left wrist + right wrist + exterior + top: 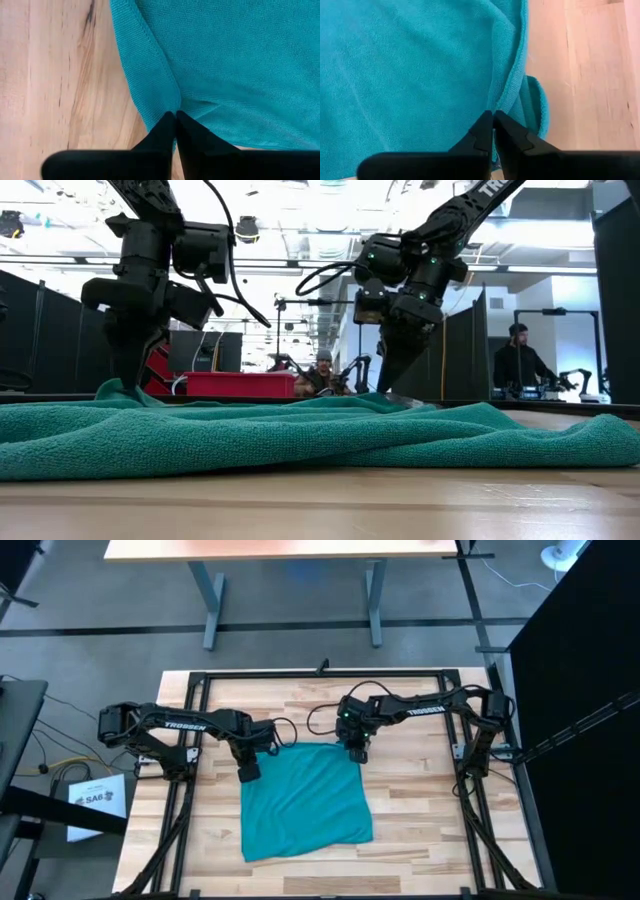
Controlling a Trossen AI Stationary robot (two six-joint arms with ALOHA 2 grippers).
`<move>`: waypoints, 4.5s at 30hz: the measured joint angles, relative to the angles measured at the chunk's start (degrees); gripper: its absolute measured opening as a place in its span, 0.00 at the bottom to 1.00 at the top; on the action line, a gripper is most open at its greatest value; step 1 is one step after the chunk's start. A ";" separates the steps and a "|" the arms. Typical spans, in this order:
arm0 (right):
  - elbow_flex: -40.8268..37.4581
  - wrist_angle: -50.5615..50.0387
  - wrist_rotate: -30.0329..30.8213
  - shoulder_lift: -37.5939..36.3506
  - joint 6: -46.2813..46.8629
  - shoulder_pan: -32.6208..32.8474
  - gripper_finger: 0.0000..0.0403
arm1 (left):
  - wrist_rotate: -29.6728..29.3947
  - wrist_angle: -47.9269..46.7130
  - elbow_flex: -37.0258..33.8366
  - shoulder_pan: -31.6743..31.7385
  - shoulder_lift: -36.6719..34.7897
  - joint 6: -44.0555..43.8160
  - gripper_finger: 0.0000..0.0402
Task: Roll towel
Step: Roll the blue towel
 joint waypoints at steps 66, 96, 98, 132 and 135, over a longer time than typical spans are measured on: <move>3.63 -5.24 0.01 -3.72 -1.57 -1.03 0.00 | -7.10 -2.70 4.68 0.74 11.33 1.90 0.33; 3.63 -5.92 0.01 -3.72 -2.39 -1.03 0.00 | -12.09 0.52 4.66 5.91 11.28 7.47 0.15; 3.63 -5.91 0.01 -3.72 -2.39 -1.03 0.00 | -11.47 0.52 4.66 6.17 11.28 8.22 0.06; 5.76 -6.16 -0.47 3.67 0.08 -0.12 0.30 | -7.76 0.84 4.68 6.47 11.23 8.64 0.00; 6.76 -6.49 0.31 3.67 -0.69 -0.27 0.30 | -7.76 0.83 4.68 6.47 11.23 8.65 0.00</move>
